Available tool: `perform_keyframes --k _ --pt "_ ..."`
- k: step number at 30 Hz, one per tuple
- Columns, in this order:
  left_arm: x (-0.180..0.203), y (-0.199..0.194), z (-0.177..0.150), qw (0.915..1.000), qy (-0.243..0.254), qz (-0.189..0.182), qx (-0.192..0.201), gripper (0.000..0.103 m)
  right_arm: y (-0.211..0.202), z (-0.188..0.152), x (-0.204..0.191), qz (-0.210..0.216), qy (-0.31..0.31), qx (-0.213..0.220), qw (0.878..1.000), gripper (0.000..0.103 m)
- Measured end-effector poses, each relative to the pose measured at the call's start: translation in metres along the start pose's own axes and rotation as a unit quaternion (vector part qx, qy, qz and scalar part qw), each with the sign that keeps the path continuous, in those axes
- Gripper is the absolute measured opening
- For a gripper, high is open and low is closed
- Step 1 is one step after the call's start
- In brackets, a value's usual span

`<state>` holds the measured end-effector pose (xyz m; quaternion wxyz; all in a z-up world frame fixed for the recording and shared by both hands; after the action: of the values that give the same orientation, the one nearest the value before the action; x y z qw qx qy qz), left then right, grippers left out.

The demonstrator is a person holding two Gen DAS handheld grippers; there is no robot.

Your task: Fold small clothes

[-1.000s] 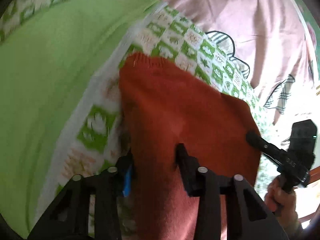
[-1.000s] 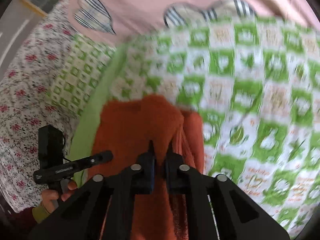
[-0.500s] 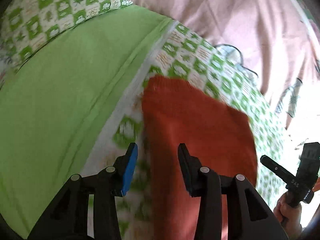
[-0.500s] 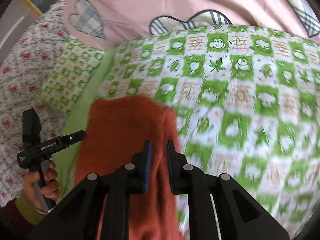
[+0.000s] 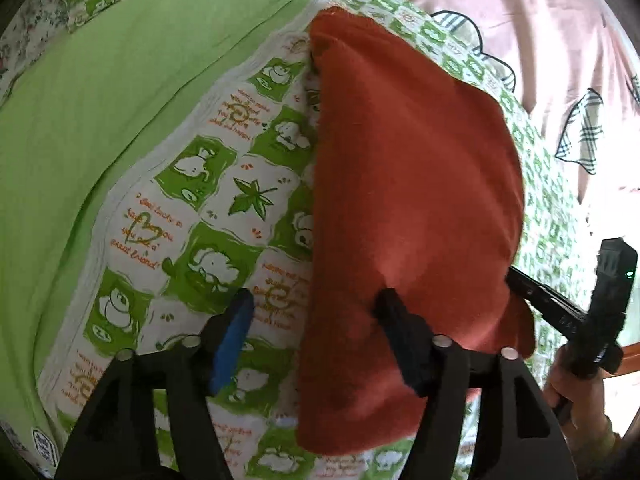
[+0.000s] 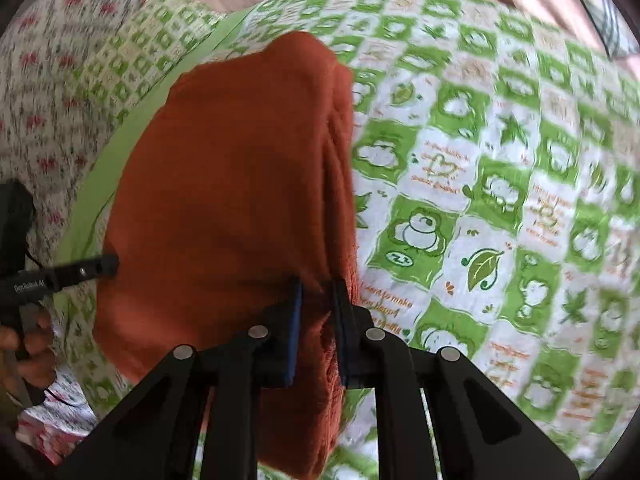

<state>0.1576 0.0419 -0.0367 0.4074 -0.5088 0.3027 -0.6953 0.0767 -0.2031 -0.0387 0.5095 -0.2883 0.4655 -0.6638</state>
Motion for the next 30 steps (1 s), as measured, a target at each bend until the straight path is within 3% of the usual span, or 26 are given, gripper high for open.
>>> perform_keyframes --k 2,4,7,11,13,16,18,21,30 --pt "0.002 -0.002 -0.001 1.0000 0.000 0.004 0.003 0.068 -0.003 0.001 -0.009 -0.024 -0.025 0.004 0.999 0.015" --pt "0.002 -0.009 -0.002 1.0000 -0.004 0.004 0.006 0.065 -0.008 0.001 -0.008 -0.016 -0.012 0.005 1.000 0.015" --pt "0.004 -0.033 -0.016 0.9999 0.004 0.003 0.012 0.046 -0.032 -0.003 -0.007 -0.010 0.007 0.020 1.000 0.015" --pt "0.013 -0.058 -0.043 0.9973 0.037 -0.060 0.018 0.040 -0.063 -0.020 -0.021 0.045 -0.014 0.035 0.998 0.016" --pt "0.021 -0.054 -0.055 0.9959 0.058 -0.068 0.009 0.040 -0.063 -0.034 -0.038 0.070 -0.043 0.020 0.996 0.019" --pt "0.019 -0.032 -0.066 0.9961 0.072 -0.050 -0.014 0.040 -0.043 -0.050 -0.043 0.052 -0.058 -0.006 0.997 0.019" --pt "0.012 -0.014 -0.067 0.9970 0.068 -0.022 -0.030 0.030 -0.016 -0.062 -0.028 0.024 -0.045 -0.037 0.998 0.016" --pt "0.006 -0.014 -0.066 0.9972 0.063 -0.031 -0.024 0.030 -0.009 -0.067 -0.009 0.051 -0.003 -0.020 0.998 0.003" --pt "0.022 -0.014 -0.078 0.9971 0.072 0.001 -0.024 0.035 -0.016 -0.075 -0.005 0.045 -0.007 -0.019 0.999 0.003"
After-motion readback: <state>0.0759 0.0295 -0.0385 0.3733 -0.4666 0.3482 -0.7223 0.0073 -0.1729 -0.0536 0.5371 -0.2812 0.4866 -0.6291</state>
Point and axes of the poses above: each gripper's, at about its wrist camera, not at the fingertips, and y roughly the way its jaws point, x to its right, z to its top, the point moved 1 cm from there along y, roughly the way its jaws point, and after that the axes turned 8 degrees about -z, right-handed, at the moved point
